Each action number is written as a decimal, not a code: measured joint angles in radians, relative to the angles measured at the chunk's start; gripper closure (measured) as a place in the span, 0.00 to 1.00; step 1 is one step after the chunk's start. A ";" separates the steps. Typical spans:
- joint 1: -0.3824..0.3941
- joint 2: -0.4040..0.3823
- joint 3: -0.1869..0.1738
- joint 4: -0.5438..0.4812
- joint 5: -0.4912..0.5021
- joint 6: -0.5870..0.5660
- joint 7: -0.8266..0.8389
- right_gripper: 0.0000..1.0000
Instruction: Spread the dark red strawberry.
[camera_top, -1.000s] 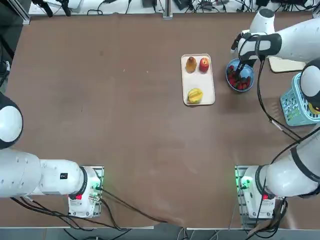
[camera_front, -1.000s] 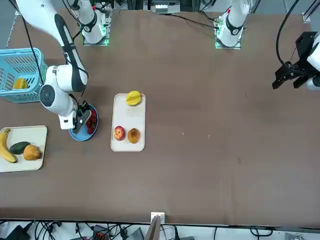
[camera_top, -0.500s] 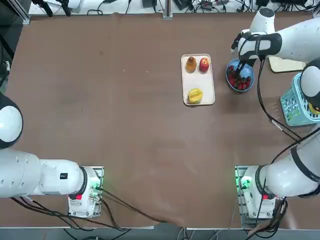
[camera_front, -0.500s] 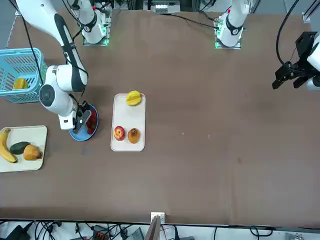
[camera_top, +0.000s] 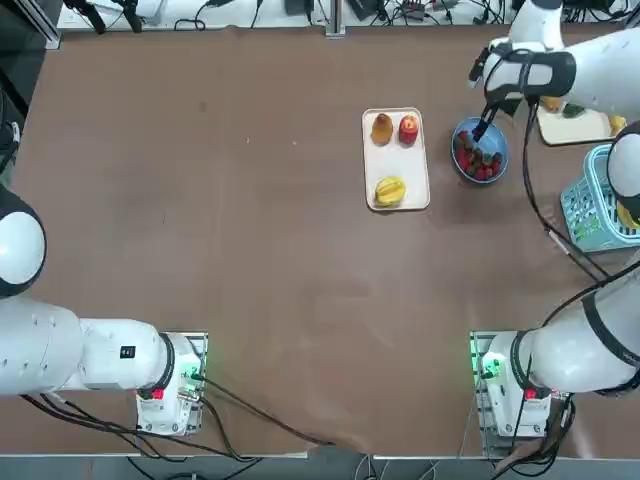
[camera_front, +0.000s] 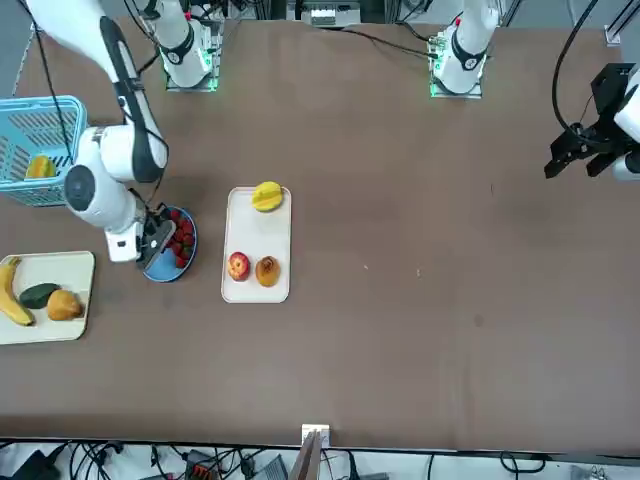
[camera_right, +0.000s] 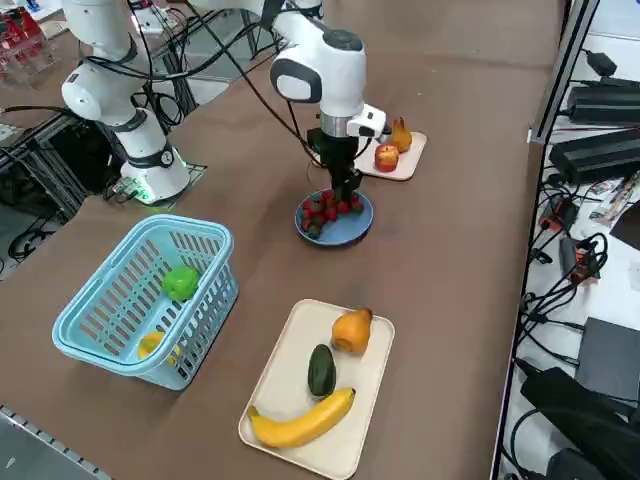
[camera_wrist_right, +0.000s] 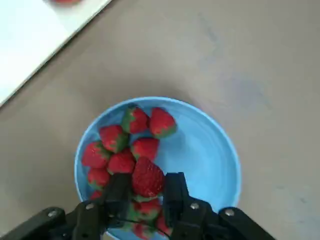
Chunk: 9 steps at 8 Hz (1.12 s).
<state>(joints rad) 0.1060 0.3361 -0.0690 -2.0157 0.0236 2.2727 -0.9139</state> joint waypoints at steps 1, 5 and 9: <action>-0.034 0.013 -0.002 0.040 0.000 -0.027 -0.055 0.63; -0.117 0.148 -0.002 0.126 0.000 -0.028 -0.148 0.63; -0.114 0.176 0.004 0.135 0.000 -0.031 -0.147 0.33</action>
<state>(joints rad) -0.0083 0.5124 -0.0650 -1.8811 0.0240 2.2416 -1.0614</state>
